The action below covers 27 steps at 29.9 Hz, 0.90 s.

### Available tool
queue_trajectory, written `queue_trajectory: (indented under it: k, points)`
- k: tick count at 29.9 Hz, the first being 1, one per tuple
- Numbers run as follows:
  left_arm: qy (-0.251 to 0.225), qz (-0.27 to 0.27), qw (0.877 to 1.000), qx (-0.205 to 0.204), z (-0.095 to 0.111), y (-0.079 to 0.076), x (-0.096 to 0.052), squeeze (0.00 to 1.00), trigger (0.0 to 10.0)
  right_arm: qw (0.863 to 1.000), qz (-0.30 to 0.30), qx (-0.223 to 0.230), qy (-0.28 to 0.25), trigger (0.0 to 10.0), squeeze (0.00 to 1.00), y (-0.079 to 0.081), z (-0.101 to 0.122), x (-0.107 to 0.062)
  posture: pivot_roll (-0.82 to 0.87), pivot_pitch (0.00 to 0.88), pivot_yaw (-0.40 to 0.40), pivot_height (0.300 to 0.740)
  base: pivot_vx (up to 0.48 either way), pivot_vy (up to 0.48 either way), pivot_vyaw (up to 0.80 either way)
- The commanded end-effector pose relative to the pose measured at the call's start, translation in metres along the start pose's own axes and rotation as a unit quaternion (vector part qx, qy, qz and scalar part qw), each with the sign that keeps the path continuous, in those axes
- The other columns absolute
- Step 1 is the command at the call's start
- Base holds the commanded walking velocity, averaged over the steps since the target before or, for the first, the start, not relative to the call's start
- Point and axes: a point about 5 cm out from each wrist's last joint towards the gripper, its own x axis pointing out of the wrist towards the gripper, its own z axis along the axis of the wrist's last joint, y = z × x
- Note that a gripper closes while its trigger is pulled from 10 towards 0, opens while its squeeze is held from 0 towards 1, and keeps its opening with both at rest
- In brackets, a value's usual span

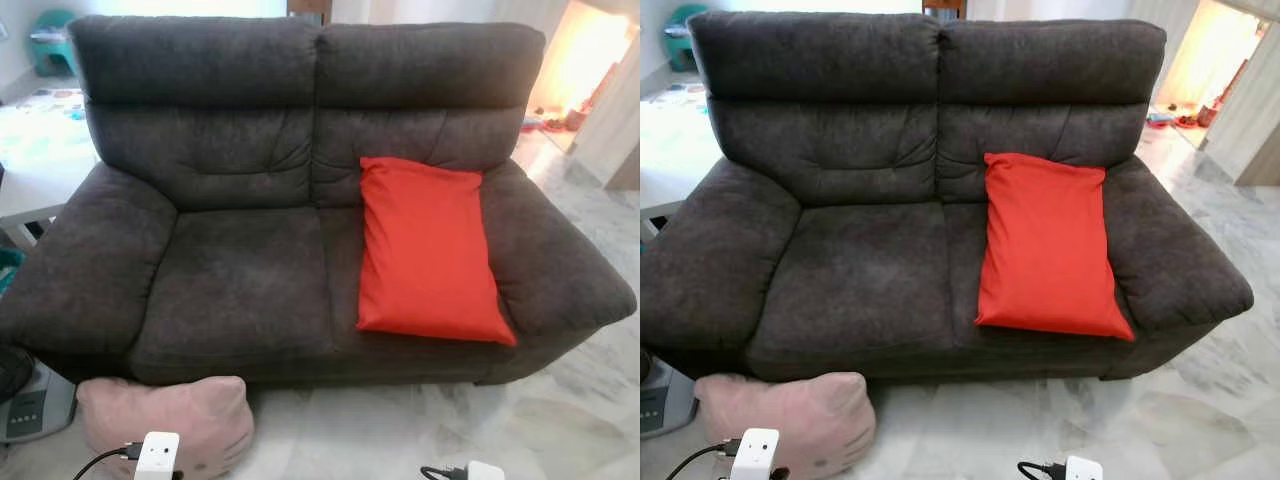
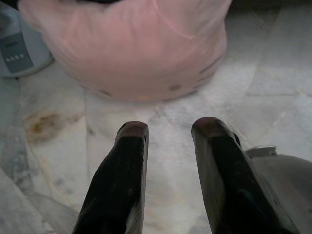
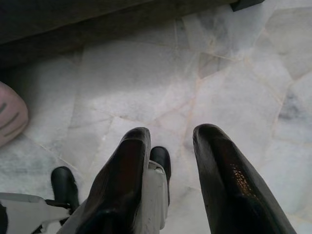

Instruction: Move the pillow to the sofa from floor

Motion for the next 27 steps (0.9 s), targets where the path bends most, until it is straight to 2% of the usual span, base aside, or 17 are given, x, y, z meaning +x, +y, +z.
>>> queue_trajectory:
  k: [1,15,19,27]
  points:
    - [0.008,-0.008,1.0,0.0,-0.0023,-0.0055,-0.0003,0.0,10.0,1.0,-0.008,-0.003,0.002,10.0,0.0,-0.0069,-0.0019,-0.0013,0.02,0.024,-0.014,0.74,0.0,0.326,0.0]
    - [0.008,-0.008,1.0,-0.001,-0.002,-0.0056,-0.0001,0.0,10.0,1.0,0.01,-0.015,0.002,10.0,0.0,-0.0054,-0.0003,-0.0007,0.02,0.028,-0.015,0.74,0.0,0.323,0.0]
    - [0.007,-0.009,1.0,-0.001,-0.002,-0.0056,-0.0002,0.0,10.0,1.0,0.012,-0.019,0.003,10.0,0.0,-0.0052,-0.0003,-0.0006,0.02,0.028,-0.015,0.74,0.0,0.321,0.73]
    - [0.007,-0.009,1.0,-0.001,-0.002,-0.0055,-0.0002,0.0,10.0,1.0,0.014,-0.022,0.003,10.0,0.0,-0.0052,-0.0002,-0.0007,0.02,0.029,-0.015,0.74,0.0,0.321,0.0]
